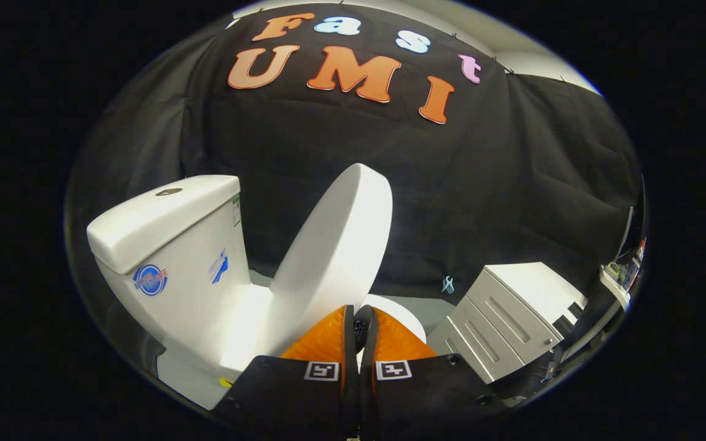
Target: Open the toilet lid.
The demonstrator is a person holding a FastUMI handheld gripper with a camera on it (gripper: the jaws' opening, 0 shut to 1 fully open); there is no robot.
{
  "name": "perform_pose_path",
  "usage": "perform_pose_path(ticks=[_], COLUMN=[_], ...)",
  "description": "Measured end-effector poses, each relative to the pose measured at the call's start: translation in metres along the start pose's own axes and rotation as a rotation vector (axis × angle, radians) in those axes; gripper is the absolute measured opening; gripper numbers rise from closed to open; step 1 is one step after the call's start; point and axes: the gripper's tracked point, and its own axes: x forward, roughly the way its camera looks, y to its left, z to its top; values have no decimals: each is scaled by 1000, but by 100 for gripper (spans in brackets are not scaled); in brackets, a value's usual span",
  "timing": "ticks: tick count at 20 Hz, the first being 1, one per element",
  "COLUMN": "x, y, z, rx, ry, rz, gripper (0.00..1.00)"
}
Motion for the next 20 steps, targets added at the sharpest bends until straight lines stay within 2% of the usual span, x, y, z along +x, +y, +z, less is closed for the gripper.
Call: perform_pose_path(ticks=[9, 20], x=[-19, -38], y=[59, 126], z=[27, 40], rx=[-69, -129], ry=[-69, -123], rz=[6, 43], gripper=[8, 8])
